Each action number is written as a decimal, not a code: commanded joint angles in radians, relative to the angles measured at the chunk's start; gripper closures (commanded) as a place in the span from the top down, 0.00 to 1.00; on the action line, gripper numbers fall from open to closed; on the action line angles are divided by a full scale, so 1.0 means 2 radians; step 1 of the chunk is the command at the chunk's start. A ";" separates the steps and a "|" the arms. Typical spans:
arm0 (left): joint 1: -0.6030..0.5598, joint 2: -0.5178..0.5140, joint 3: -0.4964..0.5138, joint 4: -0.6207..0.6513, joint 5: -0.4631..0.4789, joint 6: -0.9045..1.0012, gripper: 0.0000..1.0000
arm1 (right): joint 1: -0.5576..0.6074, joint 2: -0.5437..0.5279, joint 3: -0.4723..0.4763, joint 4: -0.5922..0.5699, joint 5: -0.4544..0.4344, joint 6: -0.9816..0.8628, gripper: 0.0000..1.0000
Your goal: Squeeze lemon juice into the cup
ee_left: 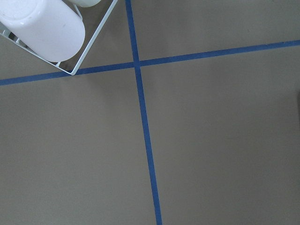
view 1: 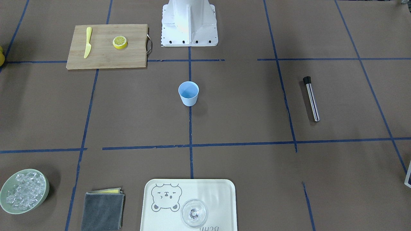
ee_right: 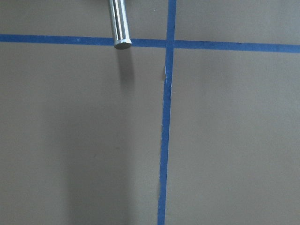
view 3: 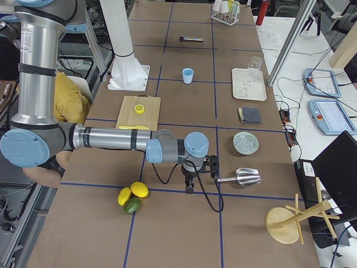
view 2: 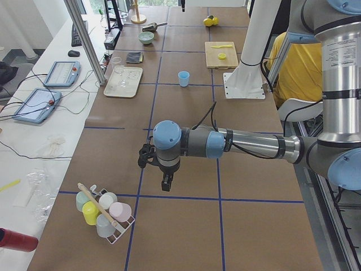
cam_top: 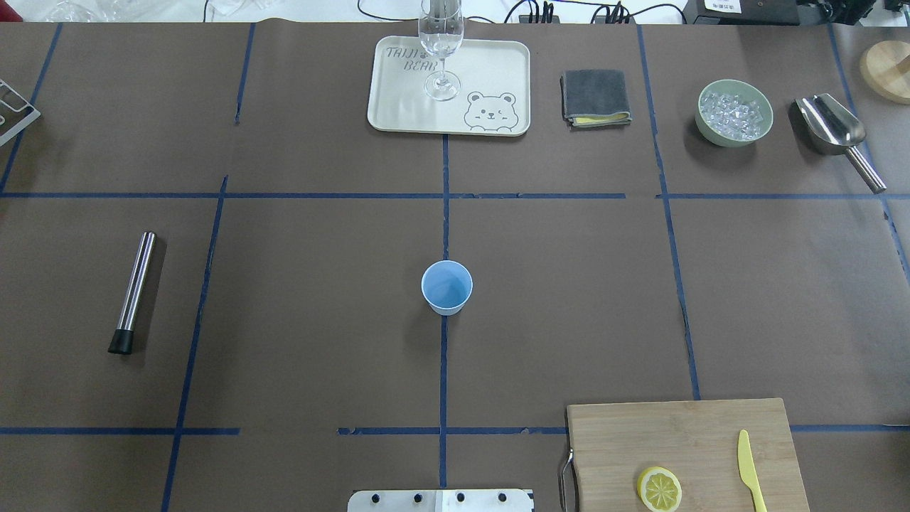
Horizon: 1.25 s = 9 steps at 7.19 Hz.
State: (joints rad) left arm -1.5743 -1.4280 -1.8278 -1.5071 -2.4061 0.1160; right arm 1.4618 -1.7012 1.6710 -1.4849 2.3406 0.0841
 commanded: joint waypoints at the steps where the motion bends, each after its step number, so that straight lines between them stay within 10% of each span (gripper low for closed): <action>1: 0.002 0.003 -0.012 0.004 -0.003 0.002 1.00 | 0.001 -0.001 0.006 0.000 -0.003 0.003 1.00; 9: 0.001 0.003 -0.017 0.000 -0.004 0.000 1.00 | 0.001 -0.007 0.030 0.000 0.037 0.004 1.00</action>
State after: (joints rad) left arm -1.5717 -1.4224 -1.8546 -1.4999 -2.4056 0.1140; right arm 1.4634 -1.7127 1.7166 -1.4855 2.4063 0.0914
